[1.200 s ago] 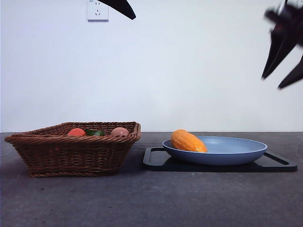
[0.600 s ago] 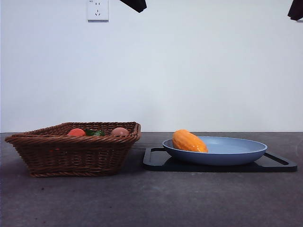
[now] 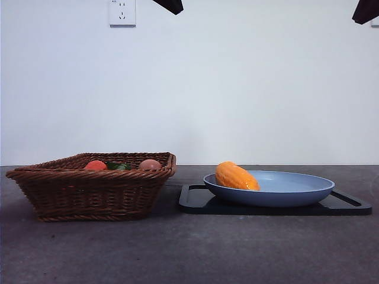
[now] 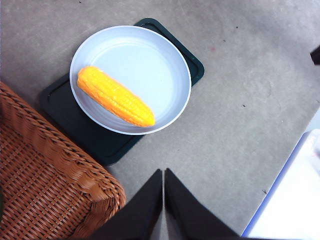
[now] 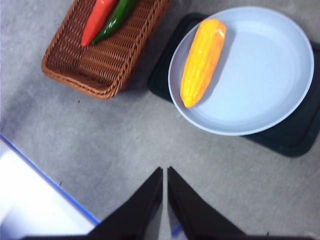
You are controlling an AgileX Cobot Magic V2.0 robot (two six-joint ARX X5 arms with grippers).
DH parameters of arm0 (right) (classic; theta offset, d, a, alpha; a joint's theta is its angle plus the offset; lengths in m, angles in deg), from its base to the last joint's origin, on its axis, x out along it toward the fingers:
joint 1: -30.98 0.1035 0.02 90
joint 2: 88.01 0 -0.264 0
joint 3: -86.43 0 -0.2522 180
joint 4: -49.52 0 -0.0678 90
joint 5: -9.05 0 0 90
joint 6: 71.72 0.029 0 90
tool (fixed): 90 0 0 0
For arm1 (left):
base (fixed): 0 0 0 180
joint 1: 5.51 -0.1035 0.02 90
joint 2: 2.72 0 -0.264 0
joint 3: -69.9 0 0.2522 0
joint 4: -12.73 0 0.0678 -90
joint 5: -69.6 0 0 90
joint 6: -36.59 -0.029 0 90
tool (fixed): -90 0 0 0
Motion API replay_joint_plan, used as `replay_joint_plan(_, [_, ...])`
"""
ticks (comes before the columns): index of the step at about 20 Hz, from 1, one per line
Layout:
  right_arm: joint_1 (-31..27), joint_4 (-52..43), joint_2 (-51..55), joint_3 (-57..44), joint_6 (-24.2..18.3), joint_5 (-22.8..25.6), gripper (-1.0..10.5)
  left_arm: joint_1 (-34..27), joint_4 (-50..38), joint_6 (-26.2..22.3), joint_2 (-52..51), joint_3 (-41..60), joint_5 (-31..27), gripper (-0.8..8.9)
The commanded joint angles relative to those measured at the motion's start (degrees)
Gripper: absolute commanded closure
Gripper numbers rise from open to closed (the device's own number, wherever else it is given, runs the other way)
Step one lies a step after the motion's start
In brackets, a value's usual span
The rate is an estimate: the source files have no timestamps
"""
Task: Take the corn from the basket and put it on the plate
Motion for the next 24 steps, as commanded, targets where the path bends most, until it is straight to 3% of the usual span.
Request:
replay_joint_plan(1, [0.09, -1.75, -0.5, 1.07, -0.61, -0.09, 9.4, 0.09, -1.7, -7.63, 0.33, -1.38, -6.01, 8.05])
replay_joint_plan(3, [0.09, -2.93, -0.5, 1.07, -0.61, -0.07, 9.4, -1.62, -3.34, -9.46, -0.28, -1.4, -10.78, 8.05])
replay_joint_plan(5, [0.07, -4.59, -0.5, 1.07, -0.61, -0.04, 9.4, -3.21, -3.02, -9.03, -1.77, -1.38, -11.04, 8.05])
replay_joint_plan(7, [0.09, -5.75, -0.5, 1.07, -0.61, -0.07, 9.4, -4.87, -2.95, -12.79, -4.81, -1.11, -11.08, 8.05])
replay_joint_plan(10, [0.09, -8.2, -0.5, 1.07, -0.61, -0.07, 9.4, -11.45, -8.44, -14.27, -12.37, 2.67, -9.88, 8.05])
replay_joint_plan(13, [0.09, -9.94, -0.5, 1.07, -0.61, -0.07, 9.4, -22.01, -22.6, -12.0, -23.8, 15.87, -6.16, 8.05])
replay_joint_plan(17, [0.09, -13.33, -0.5, 1.07, -0.61, -0.07, 9.4, -33.44, -35.6, -12.57, -37.03, 33.77, -6.14, 8.05])
replay_joint_plan(24, [0.09, -17.59, -0.5, 1.07, -0.61, -0.07, 9.4, -41.4, -45.75, -12.5, -50.95, 53.05, -6.16, 8.05])
